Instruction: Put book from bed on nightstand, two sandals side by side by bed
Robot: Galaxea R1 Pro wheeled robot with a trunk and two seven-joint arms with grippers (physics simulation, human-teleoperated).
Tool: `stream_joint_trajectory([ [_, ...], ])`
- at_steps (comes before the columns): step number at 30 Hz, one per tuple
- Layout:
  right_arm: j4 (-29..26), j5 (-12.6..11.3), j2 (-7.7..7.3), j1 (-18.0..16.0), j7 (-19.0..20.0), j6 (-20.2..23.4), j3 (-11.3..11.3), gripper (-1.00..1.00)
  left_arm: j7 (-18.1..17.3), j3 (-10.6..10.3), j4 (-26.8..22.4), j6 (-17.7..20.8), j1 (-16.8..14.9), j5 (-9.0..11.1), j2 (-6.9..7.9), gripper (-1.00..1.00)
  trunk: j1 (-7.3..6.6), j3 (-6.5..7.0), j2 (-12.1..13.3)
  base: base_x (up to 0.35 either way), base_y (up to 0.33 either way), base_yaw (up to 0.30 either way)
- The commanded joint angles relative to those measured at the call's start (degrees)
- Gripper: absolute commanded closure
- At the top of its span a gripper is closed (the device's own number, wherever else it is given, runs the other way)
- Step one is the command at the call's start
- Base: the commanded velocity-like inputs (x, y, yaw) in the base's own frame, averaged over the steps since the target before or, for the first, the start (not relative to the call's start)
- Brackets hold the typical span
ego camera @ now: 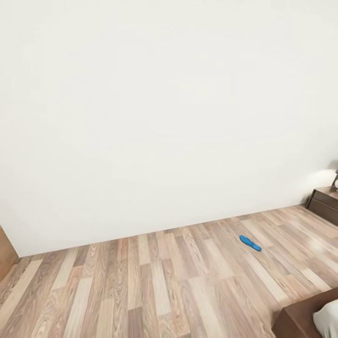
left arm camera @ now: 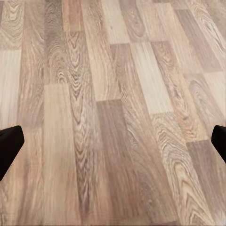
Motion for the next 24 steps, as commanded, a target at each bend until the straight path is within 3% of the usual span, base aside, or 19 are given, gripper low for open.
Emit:
stream_joint_trajectory([
  [1,0.0,-0.2,0.0,0.0,-0.1,-0.2,0.0,-1.0,-0.1,0.0,0.0,-0.2,0.0,0.5,-0.02,-1.0,0.03,-0.06,0.0,0.333,0.079,0.0],
  [24,0.0,-0.5,-0.09,0.0,-0.1,-0.2,-0.1,-1.0,-0.1,0.0,0.1,-0.2,0.0,0.4,-0.02,-1.0,0.03,-0.06,0.0,0.333,0.079,0.0],
])
